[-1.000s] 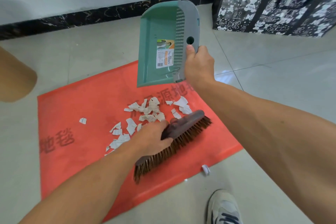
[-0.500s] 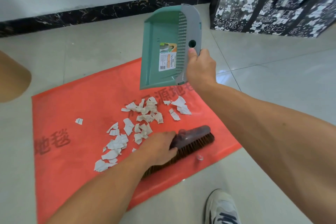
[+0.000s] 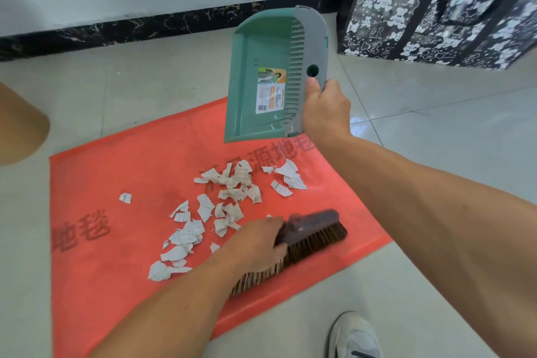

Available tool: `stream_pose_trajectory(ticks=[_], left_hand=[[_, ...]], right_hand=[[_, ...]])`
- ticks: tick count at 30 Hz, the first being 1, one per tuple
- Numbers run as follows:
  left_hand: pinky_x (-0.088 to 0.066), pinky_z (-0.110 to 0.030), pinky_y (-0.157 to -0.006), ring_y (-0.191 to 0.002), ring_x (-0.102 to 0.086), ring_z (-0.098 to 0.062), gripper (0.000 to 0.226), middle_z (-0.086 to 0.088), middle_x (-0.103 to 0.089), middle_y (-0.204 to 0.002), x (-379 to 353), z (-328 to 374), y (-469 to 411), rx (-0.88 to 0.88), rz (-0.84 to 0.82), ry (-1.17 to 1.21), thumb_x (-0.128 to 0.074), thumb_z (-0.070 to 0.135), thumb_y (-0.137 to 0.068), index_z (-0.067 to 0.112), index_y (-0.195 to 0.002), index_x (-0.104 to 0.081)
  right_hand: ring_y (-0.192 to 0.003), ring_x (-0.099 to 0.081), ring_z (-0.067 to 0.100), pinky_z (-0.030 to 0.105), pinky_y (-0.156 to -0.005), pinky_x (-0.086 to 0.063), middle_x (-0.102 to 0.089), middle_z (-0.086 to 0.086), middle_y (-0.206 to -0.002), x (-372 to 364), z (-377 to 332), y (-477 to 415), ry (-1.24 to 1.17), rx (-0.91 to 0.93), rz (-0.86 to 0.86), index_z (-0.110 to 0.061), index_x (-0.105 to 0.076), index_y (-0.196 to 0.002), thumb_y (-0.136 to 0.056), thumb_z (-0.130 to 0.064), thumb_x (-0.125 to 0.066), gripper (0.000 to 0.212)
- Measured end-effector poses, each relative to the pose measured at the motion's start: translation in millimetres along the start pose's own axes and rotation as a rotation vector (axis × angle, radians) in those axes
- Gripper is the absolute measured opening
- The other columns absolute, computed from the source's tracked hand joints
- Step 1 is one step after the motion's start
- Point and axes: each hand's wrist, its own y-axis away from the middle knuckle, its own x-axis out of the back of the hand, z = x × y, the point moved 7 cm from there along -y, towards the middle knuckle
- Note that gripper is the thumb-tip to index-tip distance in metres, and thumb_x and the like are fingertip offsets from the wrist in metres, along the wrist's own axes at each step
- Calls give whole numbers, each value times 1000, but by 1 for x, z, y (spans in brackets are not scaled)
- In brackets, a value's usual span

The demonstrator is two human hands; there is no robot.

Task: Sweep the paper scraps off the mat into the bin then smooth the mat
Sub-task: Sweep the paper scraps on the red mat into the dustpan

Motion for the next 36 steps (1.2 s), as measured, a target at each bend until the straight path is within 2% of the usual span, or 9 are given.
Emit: stream_pose_trajectory(ticks=[2, 5, 9, 15, 18, 22, 26, 31, 36], left_hand=[[-50, -33, -69, -83, -59, -19, 17, 0, -62, -94, 14, -19, -3, 84, 94, 34, -55, 34, -86, 23, -98, -48], [-40, -30, -57, -71, -54, -17, 15, 4, -58, -80, 41, -43, -2, 148, 212, 52, -55, 35, -80, 26, -83, -43], [-31, -24, -51, -64, -51, -12, 14, 8, -53, -71, 60, -47, -2, 187, 329, 217, -59, 33, -81, 24, -80, -47], [-37, -25, -64, -79, -59, -22, 20, -1, -58, -82, 36, -1, -54, 273, 361, 405, -62, 33, -86, 17, -94, -52], [-40, -28, -72, -97, -61, -33, 31, -13, -64, -100, 38, -13, -67, 474, 421, 502, -59, 29, -88, 7, -110, -55], [-42, -33, -75, -94, -57, -32, 29, -12, -62, -101, 58, -56, -47, 631, 502, 495, -57, 23, -86, 6, -109, -54], [-42, -35, -75, -94, -58, -37, 28, -13, -62, -96, 65, -97, -13, 738, 584, 460, -58, 27, -85, 7, -104, -54], [-34, -31, -69, -78, -52, -30, 14, -4, -57, -77, 80, -104, 8, 740, 809, 618, -60, 24, -83, 11, -87, -54], [-37, -28, -70, -78, -55, -22, 15, 2, -60, -80, 70, -77, -19, 605, 711, 743, -63, 25, -84, 14, -91, -56]], right_hand=[[-69, -47, 7, 20, -48, -30, -50, 0, -92, 6, 6, -2, 18, -20, 21, -8, -50, -108, -104, -39, -34, 36], [-80, -46, 19, 25, -46, -28, -49, 3, -99, 18, 13, -7, 39, -60, 62, -5, -51, -114, -104, -40, -33, 40], [-87, -43, 22, 20, -57, -25, -46, 4, -100, 31, 19, -16, 42, -82, 104, -3, -50, -116, -105, -38, -32, 41], [-86, -45, 21, 22, -53, -28, -49, 4, -100, 24, 27, -20, 30, -102, 97, -4, -52, -114, -104, -39, -33, 41], [-82, -49, 18, 20, -50, -29, -54, 3, -100, 21, 34, -20, 36, -94, 81, -6, -53, -112, -104, -41, -34, 41], [-83, -49, 19, 21, -51, -31, -54, 4, -100, 23, 45, -23, 25, -113, 73, -6, -53, -112, -103, -42, -34, 42], [-90, -48, 22, 27, -72, -33, -51, 4, -101, 26, 59, -26, 25, -154, 91, -4, -53, -116, -104, -41, -32, 44], [-89, -46, 21, 27, -72, -31, -49, 4, -101, 29, 75, -27, 31, -203, 113, -4, -52, -115, -104, -39, -32, 42], [-91, -46, 21, 24, -71, -30, -49, 3, -101, 36, 76, -35, 6, -206, 175, -5, -53, -114, -104, -38, -32, 40]])
